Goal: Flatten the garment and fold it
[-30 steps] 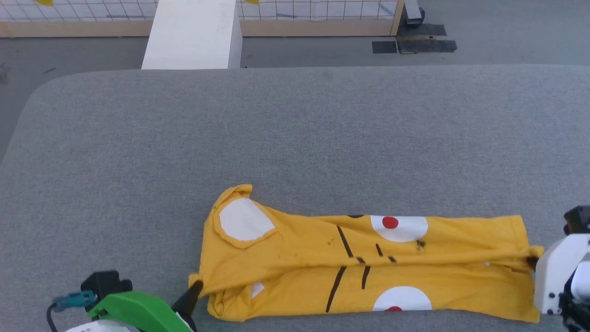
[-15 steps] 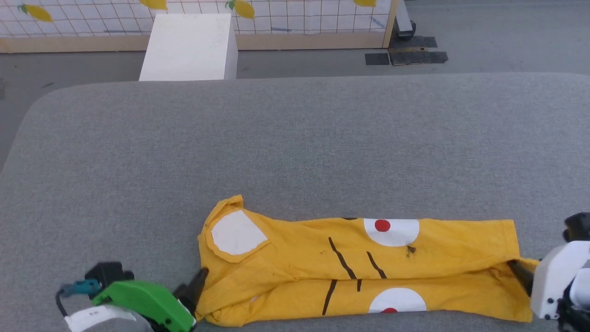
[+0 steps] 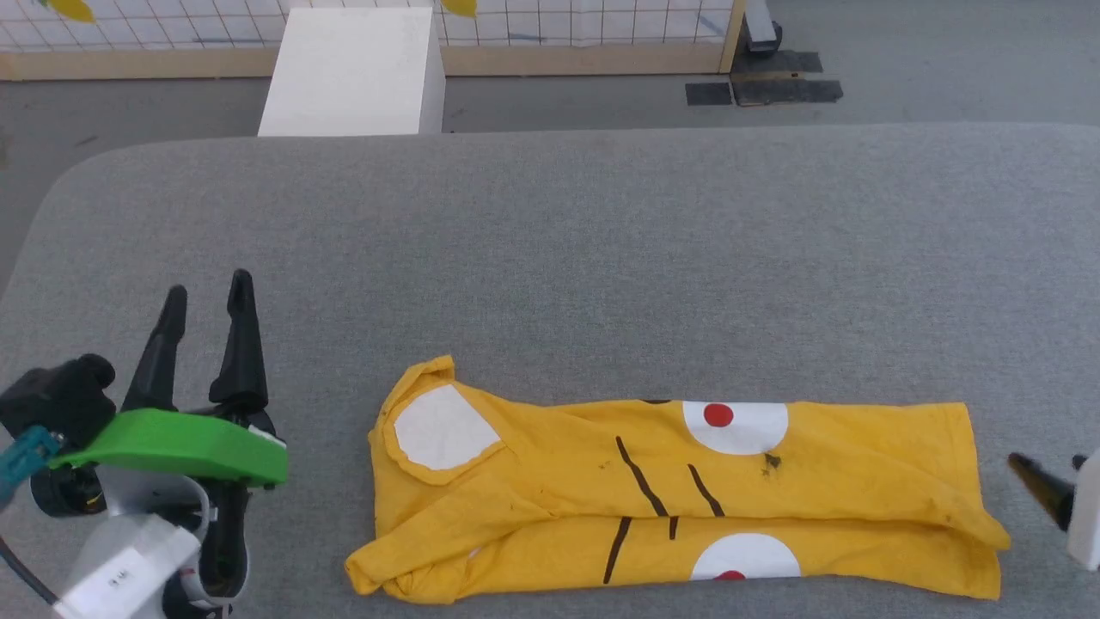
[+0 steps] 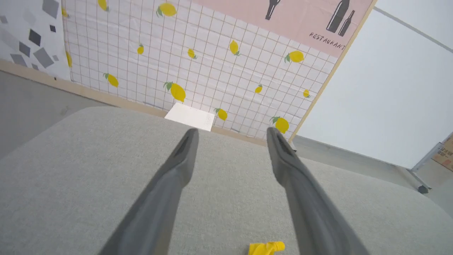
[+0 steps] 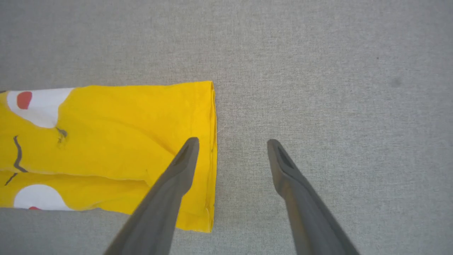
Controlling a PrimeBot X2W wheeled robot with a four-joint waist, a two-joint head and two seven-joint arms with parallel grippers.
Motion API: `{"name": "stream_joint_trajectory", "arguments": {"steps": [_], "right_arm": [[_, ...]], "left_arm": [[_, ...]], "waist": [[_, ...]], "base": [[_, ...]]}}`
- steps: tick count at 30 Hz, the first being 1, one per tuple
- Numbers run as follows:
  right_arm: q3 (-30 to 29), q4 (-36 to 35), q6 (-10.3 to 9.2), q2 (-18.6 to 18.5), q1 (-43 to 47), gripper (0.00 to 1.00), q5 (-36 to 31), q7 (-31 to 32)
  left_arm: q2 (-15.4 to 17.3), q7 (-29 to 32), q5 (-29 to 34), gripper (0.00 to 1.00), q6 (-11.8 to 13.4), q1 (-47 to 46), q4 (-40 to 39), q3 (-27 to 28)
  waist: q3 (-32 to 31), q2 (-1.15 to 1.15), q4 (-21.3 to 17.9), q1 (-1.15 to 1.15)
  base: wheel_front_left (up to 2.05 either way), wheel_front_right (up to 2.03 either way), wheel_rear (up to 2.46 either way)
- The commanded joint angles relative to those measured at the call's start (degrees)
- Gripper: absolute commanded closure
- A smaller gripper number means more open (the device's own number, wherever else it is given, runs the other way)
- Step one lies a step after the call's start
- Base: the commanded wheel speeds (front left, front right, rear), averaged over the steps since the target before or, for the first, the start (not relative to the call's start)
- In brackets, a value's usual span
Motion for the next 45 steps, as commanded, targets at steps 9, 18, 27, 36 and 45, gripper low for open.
{"name": "stream_joint_trajectory", "arguments": {"steps": [9,18,27,36,45], "right_arm": [[11.2,9.3,-0.09,-3.5,-2.5,0.0,4.3,-4.7],[21.1,12.3,-0.09,-3.8,-5.6,0.0,8.2,-6.1],[23.0,16.8,-0.09,-6.0,-7.2,1.0,8.3,-5.5],[14.5,22.6,-0.09,-8.4,-9.5,1.0,4.3,-6.2],[-0.6,30.4,-0.09,-10.5,-14.1,1.0,-11.6,-6.2]], "left_arm": [[-1.4,-10.9,14.9,0.0,-4.0,-3.5,4.3,-3.4],[-8.0,-10.9,18.8,0.0,-6.9,-2.1,3.3,1.3],[-11.3,-10.9,21.4,0.0,-10.3,-1.6,4.6,4.5],[-12.7,-10.9,23.3,0.0,-12.5,-0.9,5.6,6.0],[-14.2,-10.9,23.6,0.0,-13.3,-0.9,7.7,6.8]], "waist": [[3.2,0.0,0.9,0.0],[4.4,0.0,1.0,0.0],[4.4,0.0,1.3,0.0],[4.0,0.0,0.9,0.0],[3.6,0.0,0.8,0.0]], "base": [[0.0,0.0,0.0],[0.0,0.0,0.0],[0.0,0.0,0.0],[0.0,0.0,0.0],[0.0,0.0,0.0]]}}
